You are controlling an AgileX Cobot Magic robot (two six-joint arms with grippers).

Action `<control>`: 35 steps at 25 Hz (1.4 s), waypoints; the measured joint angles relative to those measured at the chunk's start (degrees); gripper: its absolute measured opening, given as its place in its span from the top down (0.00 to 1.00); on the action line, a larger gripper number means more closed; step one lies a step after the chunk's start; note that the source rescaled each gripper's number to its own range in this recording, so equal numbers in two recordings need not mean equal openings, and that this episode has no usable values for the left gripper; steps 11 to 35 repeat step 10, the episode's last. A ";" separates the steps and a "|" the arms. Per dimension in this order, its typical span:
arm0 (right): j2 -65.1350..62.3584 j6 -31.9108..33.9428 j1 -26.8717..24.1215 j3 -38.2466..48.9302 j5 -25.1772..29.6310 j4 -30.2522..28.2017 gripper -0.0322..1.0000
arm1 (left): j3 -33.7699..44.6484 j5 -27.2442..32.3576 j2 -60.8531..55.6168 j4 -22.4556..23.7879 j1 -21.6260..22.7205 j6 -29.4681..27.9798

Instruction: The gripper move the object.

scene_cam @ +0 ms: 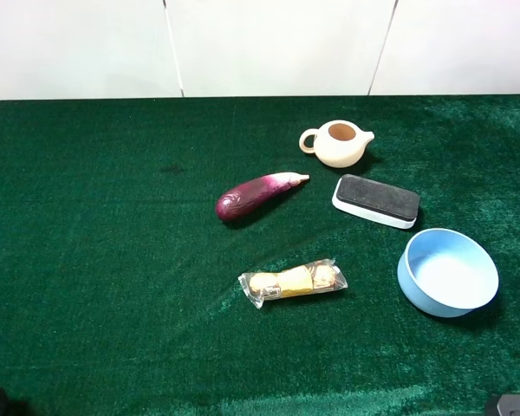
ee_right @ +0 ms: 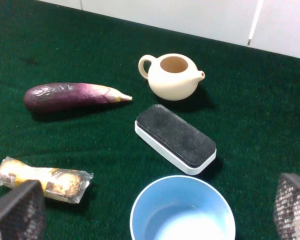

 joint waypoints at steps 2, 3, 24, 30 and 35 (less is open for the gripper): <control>0.00 0.00 0.00 0.00 0.00 0.00 0.00 | 0.00 0.00 0.00 0.00 0.00 0.00; 0.00 0.00 0.00 0.00 0.00 0.00 0.00 | 0.00 0.00 0.00 0.00 0.00 0.00; 0.00 0.00 0.00 0.00 0.00 0.00 0.00 | 0.00 0.00 0.00 0.00 0.00 0.00; 0.00 0.00 0.00 0.00 0.00 0.00 0.00 | 0.00 0.00 0.00 0.00 0.00 0.00; 0.00 0.00 0.00 0.00 0.00 0.00 0.00 | 0.00 0.00 0.00 0.00 0.00 0.00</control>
